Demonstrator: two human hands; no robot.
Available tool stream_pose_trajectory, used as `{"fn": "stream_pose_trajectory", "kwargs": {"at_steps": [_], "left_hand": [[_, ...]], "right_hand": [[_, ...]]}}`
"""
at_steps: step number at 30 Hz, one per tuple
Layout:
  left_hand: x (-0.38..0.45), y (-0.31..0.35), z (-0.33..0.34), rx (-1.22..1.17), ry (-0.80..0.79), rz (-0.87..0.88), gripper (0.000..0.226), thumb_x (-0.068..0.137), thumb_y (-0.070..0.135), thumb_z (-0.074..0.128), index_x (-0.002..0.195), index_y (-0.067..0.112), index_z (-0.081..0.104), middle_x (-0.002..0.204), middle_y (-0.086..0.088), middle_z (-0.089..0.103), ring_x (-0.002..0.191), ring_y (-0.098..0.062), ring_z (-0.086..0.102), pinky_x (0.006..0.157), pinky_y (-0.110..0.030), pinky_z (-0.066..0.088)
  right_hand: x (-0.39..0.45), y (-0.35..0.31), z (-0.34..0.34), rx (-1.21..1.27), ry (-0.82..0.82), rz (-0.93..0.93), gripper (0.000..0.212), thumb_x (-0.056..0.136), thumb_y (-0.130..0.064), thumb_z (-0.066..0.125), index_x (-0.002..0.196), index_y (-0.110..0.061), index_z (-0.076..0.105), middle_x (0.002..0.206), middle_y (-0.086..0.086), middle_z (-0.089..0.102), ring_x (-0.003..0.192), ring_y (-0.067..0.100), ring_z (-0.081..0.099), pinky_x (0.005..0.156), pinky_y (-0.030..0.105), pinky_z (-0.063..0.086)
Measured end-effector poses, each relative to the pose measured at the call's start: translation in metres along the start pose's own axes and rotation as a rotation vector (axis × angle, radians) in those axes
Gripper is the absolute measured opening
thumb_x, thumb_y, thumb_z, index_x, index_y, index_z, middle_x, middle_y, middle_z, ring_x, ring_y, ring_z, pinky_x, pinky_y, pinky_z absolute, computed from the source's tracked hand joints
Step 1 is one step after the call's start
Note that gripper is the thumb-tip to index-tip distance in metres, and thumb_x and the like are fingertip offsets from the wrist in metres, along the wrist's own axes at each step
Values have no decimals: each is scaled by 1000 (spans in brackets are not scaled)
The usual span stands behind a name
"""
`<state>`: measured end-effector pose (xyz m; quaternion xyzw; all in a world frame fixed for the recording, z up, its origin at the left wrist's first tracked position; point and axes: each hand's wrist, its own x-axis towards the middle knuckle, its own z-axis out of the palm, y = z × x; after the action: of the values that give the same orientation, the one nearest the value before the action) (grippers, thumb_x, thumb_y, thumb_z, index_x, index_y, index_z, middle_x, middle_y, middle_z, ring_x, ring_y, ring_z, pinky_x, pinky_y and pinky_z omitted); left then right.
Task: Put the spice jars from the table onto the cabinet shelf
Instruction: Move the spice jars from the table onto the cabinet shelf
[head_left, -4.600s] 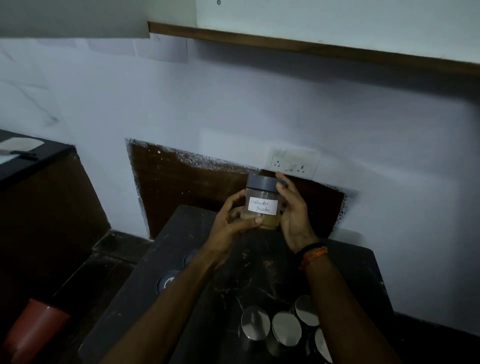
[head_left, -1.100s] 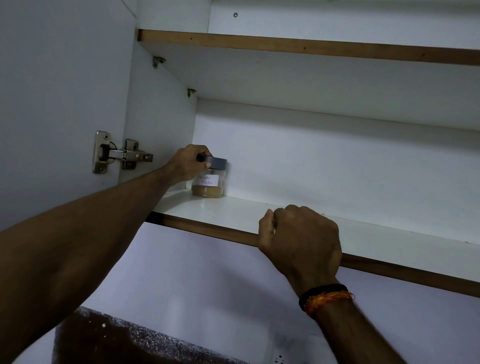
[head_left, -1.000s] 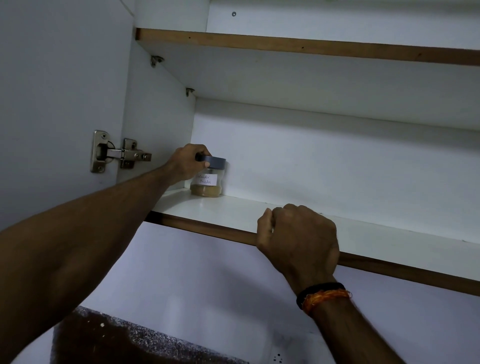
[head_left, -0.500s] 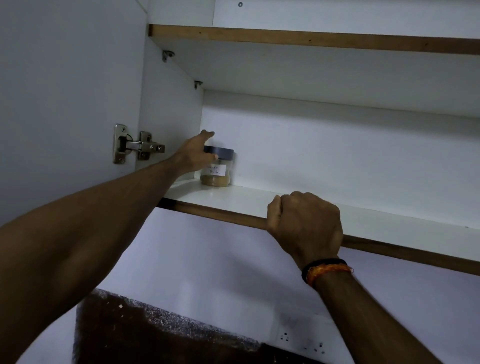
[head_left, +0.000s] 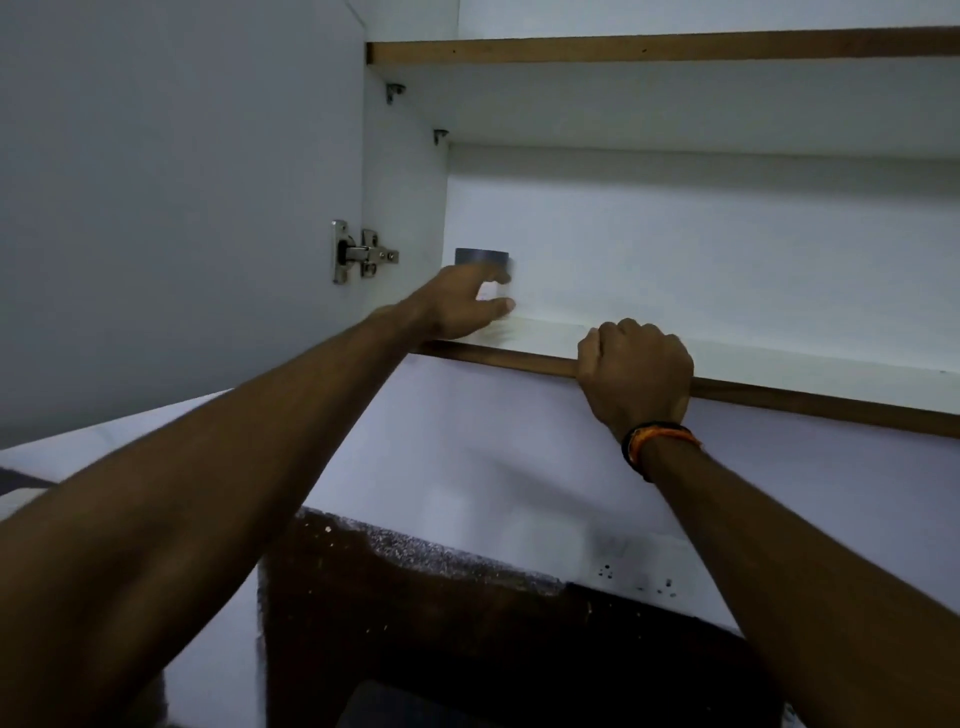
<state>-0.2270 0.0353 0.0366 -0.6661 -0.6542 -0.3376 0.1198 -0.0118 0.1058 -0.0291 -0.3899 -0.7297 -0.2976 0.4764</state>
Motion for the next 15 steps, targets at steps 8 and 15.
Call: {"fn": "stream_pose_trajectory", "kwargs": {"at_steps": [8, 15], "left_hand": [[-92, 30, 1, 81, 36, 97, 45, 98, 31, 59, 139, 12, 54, 143, -7, 55, 132, -23, 48, 107, -31, 35], [-164, 31, 26, 178, 131, 150, 52, 96, 24, 60, 145, 12, 48, 159, -12, 34, 148, -29, 27, 119, -40, 25]], "right_hand": [[-44, -26, -14, 91, -105, -5, 39, 96, -33, 43, 120, -10, 64, 118, 11, 65, 110, 33, 54, 100, 47, 35], [-103, -62, -28, 224, -174, -67, 62, 86, -25, 57, 146, -13, 44, 153, 17, 38, 144, 37, 30, 120, 56, 17]]}}
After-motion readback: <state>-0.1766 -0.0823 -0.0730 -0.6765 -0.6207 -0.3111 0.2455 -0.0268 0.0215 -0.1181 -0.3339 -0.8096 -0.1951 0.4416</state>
